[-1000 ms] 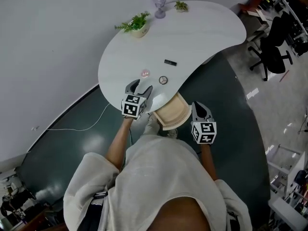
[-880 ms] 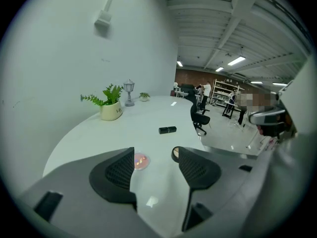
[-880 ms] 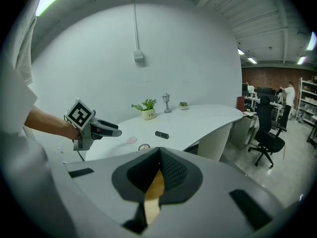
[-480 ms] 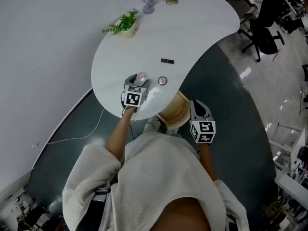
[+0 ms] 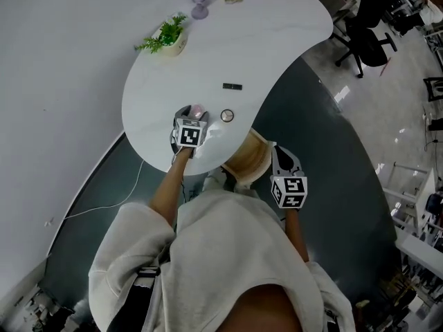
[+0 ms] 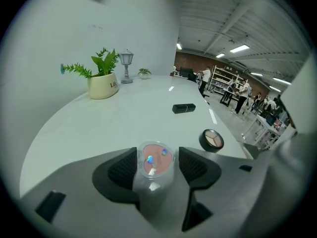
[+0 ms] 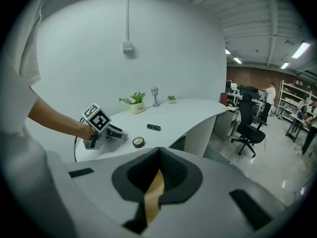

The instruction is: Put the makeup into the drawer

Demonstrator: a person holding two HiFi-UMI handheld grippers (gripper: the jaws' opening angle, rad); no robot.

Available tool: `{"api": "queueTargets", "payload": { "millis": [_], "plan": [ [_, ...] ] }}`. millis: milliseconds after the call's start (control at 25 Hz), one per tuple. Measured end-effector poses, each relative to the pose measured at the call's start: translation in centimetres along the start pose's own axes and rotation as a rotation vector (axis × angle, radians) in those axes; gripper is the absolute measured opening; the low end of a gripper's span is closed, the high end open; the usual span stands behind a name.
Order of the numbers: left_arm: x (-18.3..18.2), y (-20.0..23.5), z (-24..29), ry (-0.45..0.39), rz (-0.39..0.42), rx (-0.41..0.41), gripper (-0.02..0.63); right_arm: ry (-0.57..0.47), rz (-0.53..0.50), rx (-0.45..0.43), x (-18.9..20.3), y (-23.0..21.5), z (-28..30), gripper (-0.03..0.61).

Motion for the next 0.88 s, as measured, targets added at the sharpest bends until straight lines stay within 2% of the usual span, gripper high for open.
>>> {"api": "queueTargets", "payload": {
  "millis": [160, 480, 880],
  "plan": [
    [0.1, 0.2, -0.1, -0.003, 0.034, -0.012, 0.228, 0.007, -0.001, 0.013, 0.3, 0.1, -0.5, -0.002],
    [0.0, 0.1, -0.8, -0.017, 0.040, 0.015, 0.224, 0.013, -0.005, 0.009, 0.7, 0.2, -1.7, -0.003],
    [-1.1, -3.3, -4.2, -0.076, 0.062, 0.089, 0.224, -0.015, 0.015, 0.007, 1.5, -1.4, -2.4, -0.002]
  ]
}}
Point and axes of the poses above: the fingertips, and each gripper's own axes: z forward along the fingers, y to its left, x out of its underside, the point moved 8 cm from there along -z, backward along the fingers, and after that the axes turned 15 degrees about -y, right-handed, at the moved point
